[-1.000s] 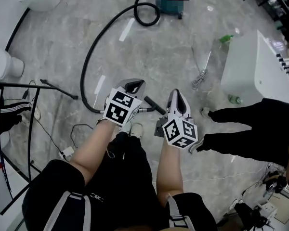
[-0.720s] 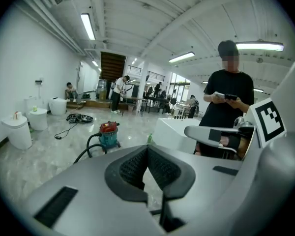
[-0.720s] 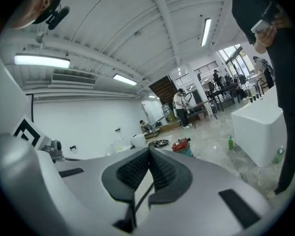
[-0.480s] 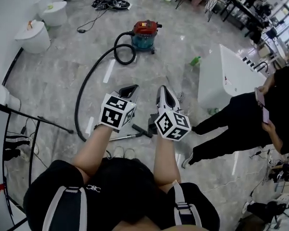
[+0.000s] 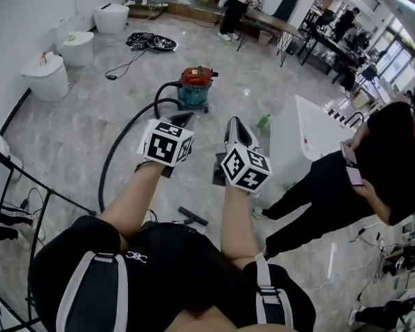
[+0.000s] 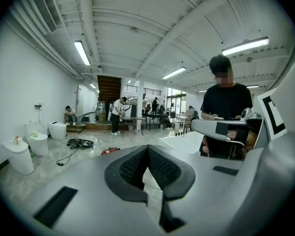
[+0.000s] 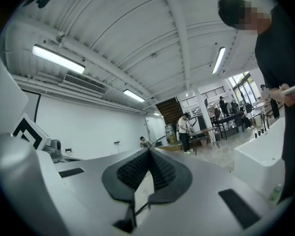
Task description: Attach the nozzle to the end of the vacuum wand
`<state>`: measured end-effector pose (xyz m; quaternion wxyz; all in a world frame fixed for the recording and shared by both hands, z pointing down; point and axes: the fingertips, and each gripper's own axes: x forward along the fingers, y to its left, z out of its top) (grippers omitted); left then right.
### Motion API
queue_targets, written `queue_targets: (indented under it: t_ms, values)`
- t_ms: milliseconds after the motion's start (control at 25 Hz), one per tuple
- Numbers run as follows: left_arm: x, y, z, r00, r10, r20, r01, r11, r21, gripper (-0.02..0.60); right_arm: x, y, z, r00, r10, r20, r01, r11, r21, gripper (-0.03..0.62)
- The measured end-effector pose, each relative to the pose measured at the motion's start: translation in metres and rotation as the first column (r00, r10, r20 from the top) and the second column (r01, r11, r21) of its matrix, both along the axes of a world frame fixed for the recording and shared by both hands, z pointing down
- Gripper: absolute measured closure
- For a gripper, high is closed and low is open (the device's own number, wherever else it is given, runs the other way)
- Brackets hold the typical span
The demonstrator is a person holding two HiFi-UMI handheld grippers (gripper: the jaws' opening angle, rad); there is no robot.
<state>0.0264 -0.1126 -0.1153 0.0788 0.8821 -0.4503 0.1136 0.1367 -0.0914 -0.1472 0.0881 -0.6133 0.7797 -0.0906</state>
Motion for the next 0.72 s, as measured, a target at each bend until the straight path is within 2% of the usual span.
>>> queue_targets:
  t_ms: [200,440,720]
  values:
    - [0.000,-0.002,-0.005,1.000,-0.010,0.006,0.010,1.000,0.012,0.572,0.005,-0.006,-0.002,0.999,-0.013,0.030,0.013,1.000,0.011,0.579]
    - [-0.004,-0.004,-0.005,1.000,0.009,0.000,-0.009,1.000,0.005,0.572,-0.017,-0.019,0.006,0.989,-0.119,0.092,0.121,0.993,-0.016,0.579]
    - [-0.008,-0.003,0.001,1.000,-0.001,0.018,0.001,1.000,-0.004,0.572,-0.013,-0.017,0.013,0.990,-0.104,0.099,0.109,0.993,-0.036,0.579]
